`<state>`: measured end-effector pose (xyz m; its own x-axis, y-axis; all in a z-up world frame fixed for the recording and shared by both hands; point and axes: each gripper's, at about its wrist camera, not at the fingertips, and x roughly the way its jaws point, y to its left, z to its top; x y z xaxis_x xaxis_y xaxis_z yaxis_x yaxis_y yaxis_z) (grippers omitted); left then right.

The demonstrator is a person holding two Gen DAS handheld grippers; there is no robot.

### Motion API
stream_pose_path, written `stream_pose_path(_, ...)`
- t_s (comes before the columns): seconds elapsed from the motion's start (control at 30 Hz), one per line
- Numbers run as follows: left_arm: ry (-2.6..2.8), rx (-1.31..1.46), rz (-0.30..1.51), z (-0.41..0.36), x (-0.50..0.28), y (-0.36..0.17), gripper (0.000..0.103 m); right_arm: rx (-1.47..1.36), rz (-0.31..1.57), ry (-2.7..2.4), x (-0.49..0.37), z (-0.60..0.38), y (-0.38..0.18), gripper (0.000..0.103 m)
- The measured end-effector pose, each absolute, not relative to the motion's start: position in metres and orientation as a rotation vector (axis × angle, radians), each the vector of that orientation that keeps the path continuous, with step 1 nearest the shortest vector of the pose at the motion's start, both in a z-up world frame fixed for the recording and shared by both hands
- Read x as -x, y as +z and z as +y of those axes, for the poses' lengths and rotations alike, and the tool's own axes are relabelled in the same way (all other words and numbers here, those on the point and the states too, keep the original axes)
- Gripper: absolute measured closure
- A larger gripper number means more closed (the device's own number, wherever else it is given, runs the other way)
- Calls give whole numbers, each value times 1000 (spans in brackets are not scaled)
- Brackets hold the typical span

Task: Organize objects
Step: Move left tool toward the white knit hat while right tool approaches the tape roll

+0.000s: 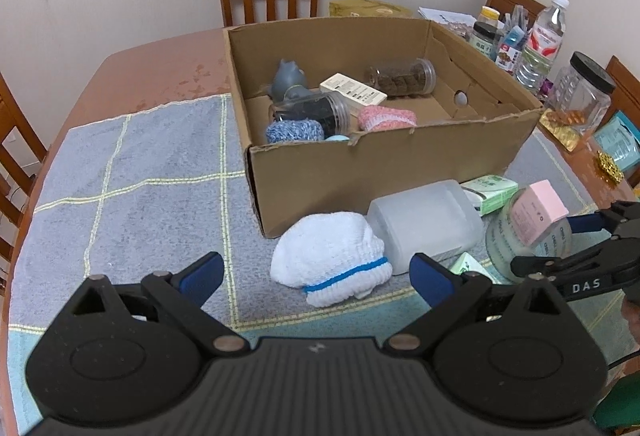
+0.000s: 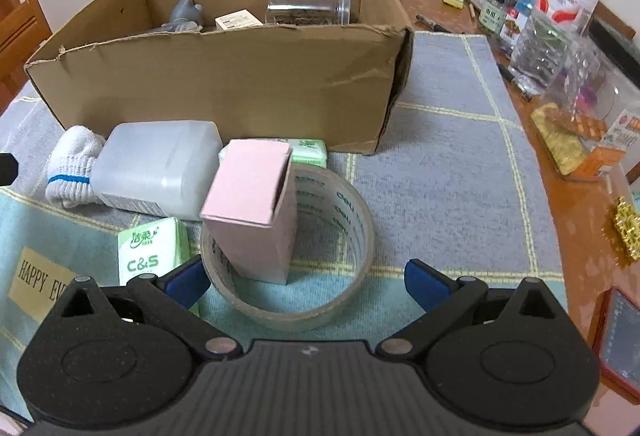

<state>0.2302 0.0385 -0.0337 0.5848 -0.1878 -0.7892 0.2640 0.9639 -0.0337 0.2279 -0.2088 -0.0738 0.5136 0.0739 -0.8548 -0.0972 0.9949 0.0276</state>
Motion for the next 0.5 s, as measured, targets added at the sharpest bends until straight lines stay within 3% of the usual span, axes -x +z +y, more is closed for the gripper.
stream_pose_path(0.2, -288, -101, 911, 37, -234, -39, 4, 61, 1069, 144, -230, -211, -92, 0)
stream_pose_path(0.5, -352, -111, 926, 33, -240, -58, 4, 137, 950, 241, -217, -215, -101, 0)
